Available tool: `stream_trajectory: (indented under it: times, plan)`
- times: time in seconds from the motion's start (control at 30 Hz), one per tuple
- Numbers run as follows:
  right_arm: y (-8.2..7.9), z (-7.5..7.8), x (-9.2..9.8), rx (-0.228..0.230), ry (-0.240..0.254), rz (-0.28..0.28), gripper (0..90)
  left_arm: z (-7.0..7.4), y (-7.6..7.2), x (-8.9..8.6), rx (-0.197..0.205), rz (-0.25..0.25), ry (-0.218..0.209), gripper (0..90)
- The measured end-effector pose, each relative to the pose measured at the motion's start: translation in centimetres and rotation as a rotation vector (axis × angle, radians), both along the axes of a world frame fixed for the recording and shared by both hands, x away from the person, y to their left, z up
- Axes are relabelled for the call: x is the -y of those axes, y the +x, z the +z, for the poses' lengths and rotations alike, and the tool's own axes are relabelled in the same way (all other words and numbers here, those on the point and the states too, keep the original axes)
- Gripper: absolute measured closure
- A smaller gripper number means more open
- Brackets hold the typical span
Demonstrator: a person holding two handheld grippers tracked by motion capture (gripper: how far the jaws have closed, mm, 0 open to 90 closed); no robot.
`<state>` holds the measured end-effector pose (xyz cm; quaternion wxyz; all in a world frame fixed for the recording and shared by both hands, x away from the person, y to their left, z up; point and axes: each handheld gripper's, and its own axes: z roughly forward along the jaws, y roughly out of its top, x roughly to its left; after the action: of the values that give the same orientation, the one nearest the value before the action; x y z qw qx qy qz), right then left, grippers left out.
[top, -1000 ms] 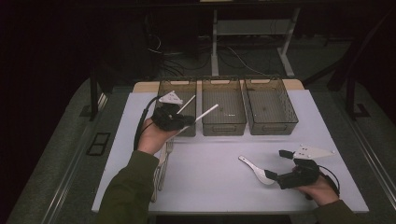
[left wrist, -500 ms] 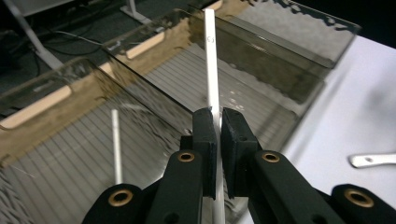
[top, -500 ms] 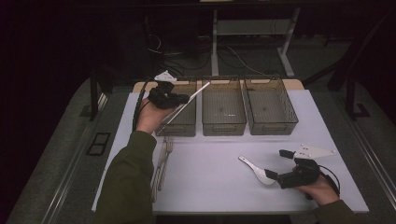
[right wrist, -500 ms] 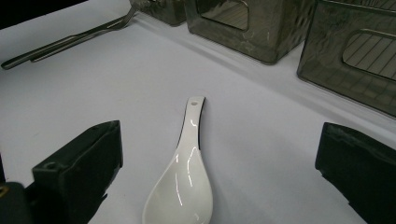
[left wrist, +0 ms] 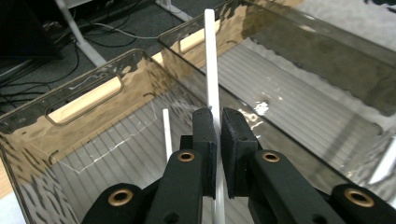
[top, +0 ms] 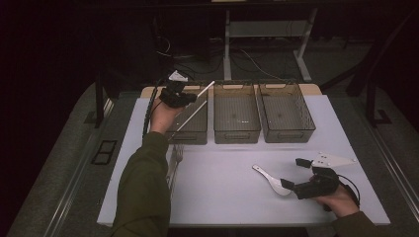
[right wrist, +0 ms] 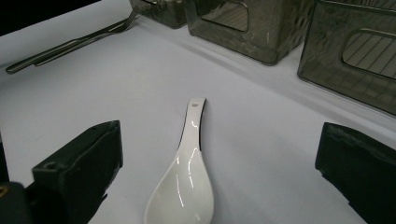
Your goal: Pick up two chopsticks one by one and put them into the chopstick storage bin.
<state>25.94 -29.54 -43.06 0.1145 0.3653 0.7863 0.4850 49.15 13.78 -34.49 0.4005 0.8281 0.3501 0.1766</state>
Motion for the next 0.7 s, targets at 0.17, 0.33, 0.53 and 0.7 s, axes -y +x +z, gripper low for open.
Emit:
stream_trajectory:
  times: [0.17, 0.33, 0.53, 0.7]
  plan:
    - [0.0, 0.0, 0.0, 0.000, 0.006, 0.001, 0.9, -1.1, 0.5, 0.1, 0.003, 0.025, -0.001, 83.7]
    - [0.0, 0.0, 0.1, -0.002, 0.006, 0.000, 0.9, -2.1, 0.9, -0.3, -0.029, 0.067, 0.020, 83.6]
    - [0.0, 0.0, 0.1, -0.003, 0.006, -0.001, 0.9, -3.0, 1.3, -0.3, -0.087, 0.101, 0.053, 83.6]
    - [-0.1, 0.0, 0.1, -0.002, 0.007, -0.002, 0.9, -3.0, 1.5, -0.3, -0.088, 0.145, 0.061, 83.5]
